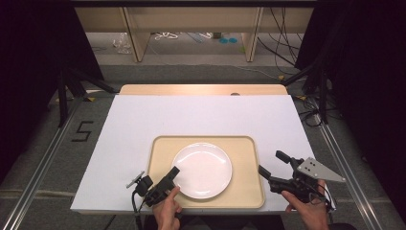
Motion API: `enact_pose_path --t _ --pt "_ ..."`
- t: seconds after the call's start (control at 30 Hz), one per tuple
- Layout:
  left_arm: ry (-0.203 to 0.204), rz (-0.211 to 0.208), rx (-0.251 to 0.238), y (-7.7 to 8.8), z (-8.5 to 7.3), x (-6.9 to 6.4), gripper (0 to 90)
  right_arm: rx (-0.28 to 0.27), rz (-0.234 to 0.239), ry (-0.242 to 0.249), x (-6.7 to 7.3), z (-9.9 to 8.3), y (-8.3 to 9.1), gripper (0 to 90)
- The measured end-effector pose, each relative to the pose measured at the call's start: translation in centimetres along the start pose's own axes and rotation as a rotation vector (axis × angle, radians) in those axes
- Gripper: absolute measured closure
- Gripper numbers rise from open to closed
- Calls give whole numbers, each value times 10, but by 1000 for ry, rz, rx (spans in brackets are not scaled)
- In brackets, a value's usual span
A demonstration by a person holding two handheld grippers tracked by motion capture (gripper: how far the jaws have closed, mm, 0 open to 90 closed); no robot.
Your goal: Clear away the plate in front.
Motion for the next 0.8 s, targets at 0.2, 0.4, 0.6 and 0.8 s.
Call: enact_pose_path --t 0.2,0.4,0.6,0.8 --pt "-101 6 -31 1 12 -11 365 1 11 11 1 0 -1 186" --pt "-172 -60 -46 1 15 -21 314 7 11 1 1 0 -1 186" --pt "-322 -123 -35 3 20 -30 269 -1 18 -1 2 -1 -2 183" --pt "-414 -142 -29 5 22 -37 215 -8 19 3 2 -1 -2 183"
Point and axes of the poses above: each handheld gripper's, and its own axes: y roughly backward along the jaws, z roughly out of its top, x roughly to its left, the point moved 2 cm from there along -y, roughly forward along the jaws, and after that the axes turned 11 degrees about -x, right-handed, at the moved point
